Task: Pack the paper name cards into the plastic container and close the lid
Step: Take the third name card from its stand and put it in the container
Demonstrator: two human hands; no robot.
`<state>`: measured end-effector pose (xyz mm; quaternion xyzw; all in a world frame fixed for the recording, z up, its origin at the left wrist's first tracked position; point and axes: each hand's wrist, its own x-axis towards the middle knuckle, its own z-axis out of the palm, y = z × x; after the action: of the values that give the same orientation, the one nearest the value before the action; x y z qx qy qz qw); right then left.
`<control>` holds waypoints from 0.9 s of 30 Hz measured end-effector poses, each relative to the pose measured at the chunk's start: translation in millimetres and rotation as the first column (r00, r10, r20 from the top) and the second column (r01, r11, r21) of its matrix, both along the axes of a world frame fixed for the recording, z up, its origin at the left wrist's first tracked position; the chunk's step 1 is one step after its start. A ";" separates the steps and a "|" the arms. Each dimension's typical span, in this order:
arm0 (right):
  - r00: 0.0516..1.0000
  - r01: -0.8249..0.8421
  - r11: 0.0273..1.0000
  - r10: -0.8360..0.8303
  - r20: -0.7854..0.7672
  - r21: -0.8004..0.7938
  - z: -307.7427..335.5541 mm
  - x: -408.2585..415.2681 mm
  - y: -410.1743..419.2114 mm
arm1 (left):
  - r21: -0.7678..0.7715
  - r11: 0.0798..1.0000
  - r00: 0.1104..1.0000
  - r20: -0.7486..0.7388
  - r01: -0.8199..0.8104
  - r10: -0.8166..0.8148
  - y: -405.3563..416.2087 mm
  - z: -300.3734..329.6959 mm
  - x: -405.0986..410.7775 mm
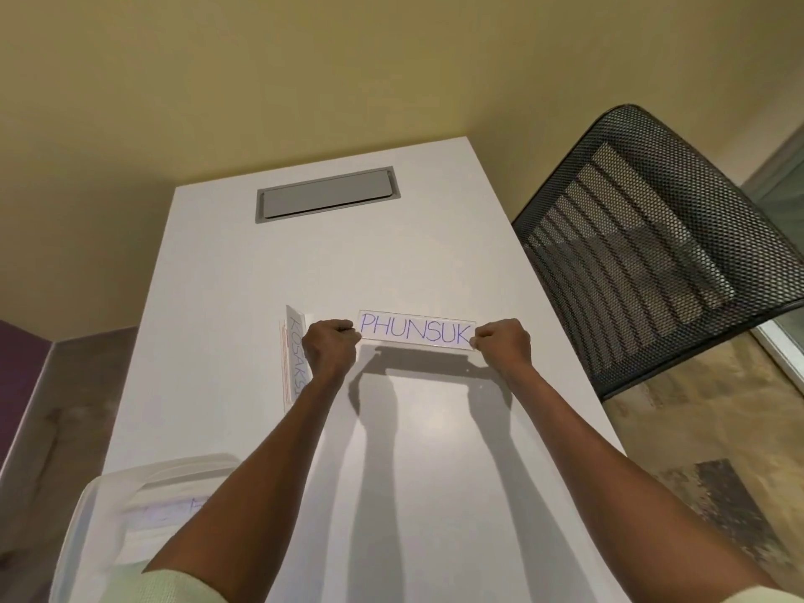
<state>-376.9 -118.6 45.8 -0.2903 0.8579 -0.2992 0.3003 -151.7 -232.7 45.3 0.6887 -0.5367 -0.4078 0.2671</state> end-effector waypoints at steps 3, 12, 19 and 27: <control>1.000 -0.005 1.000 0.005 -0.018 -0.028 -1.4 2.7 3.5 | 0.030 0.999 0.999 -0.036 -0.013 0.014 7.8 -0.4 9.9; 0.995 -0.068 0.990 0.057 -0.088 -0.124 -12.8 19.2 18.1 | 0.049 0.999 1.000 -0.002 0.016 -0.016 39.3 -10.7 33.1; 0.996 -0.056 0.996 0.050 -0.075 -0.075 -29.6 27.4 23.6 | 0.019 0.999 0.993 0.110 0.044 -0.046 54.1 -22.5 37.9; 0.992 -0.078 0.995 0.072 -0.101 -0.058 -41.4 37.5 29.7 | -0.015 0.994 0.964 0.245 0.113 -0.106 62.3 -41.9 37.9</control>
<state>-339.4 -88.9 4.4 -0.3460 0.8504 -0.2996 0.2595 -113.8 -170.4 3.4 0.6991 -0.6084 -0.3263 0.1861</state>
